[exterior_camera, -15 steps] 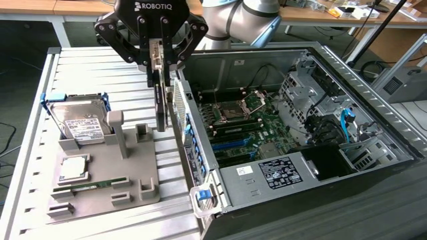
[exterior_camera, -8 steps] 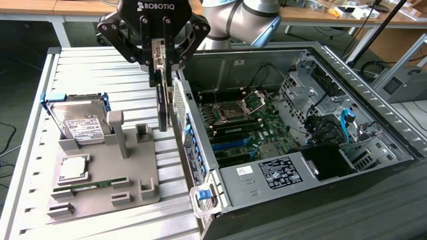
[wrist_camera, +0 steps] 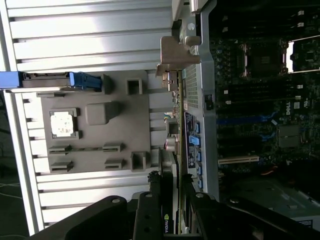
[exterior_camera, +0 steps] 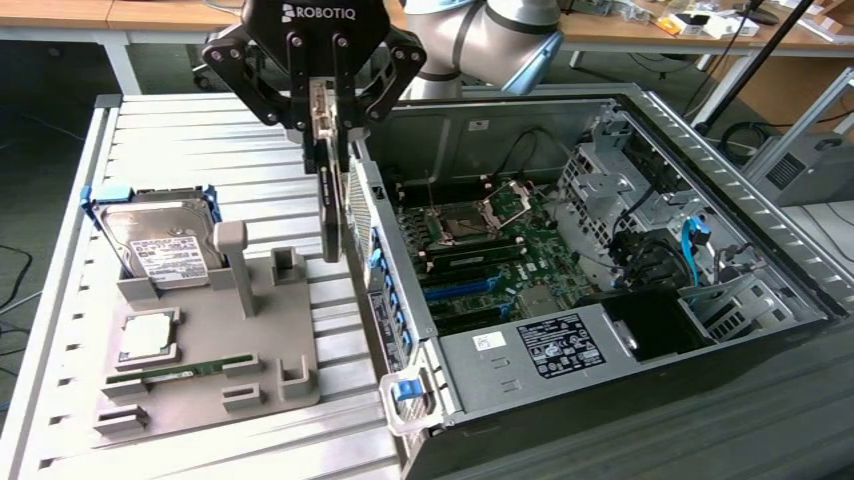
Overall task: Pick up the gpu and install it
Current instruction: 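Pick up the gpu and move the gpu toward the slot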
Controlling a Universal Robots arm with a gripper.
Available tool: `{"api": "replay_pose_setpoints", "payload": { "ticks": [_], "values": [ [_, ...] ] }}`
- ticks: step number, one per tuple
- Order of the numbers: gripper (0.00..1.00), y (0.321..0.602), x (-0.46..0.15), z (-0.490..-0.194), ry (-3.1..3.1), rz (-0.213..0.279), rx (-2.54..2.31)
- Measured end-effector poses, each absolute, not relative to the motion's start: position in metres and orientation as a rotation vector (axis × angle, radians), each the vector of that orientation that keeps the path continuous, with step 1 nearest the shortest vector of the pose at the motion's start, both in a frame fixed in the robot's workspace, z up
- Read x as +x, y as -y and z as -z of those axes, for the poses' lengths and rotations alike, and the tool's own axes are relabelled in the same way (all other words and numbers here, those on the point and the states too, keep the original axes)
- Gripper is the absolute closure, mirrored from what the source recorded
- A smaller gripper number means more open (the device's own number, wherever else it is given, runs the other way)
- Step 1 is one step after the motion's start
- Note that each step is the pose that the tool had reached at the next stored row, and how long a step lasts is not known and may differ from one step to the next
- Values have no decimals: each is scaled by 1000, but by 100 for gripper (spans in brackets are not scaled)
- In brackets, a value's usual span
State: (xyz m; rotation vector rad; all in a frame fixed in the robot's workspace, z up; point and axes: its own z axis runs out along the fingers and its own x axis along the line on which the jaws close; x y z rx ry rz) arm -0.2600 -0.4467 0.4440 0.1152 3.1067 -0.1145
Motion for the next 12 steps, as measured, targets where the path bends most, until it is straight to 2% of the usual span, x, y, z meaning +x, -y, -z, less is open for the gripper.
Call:
{"api": "replay_pose_setpoints", "payload": {
  "ticks": [12],
  "values": [
    [73,447,-254,-444,-3107,115,115]
  ]
}}
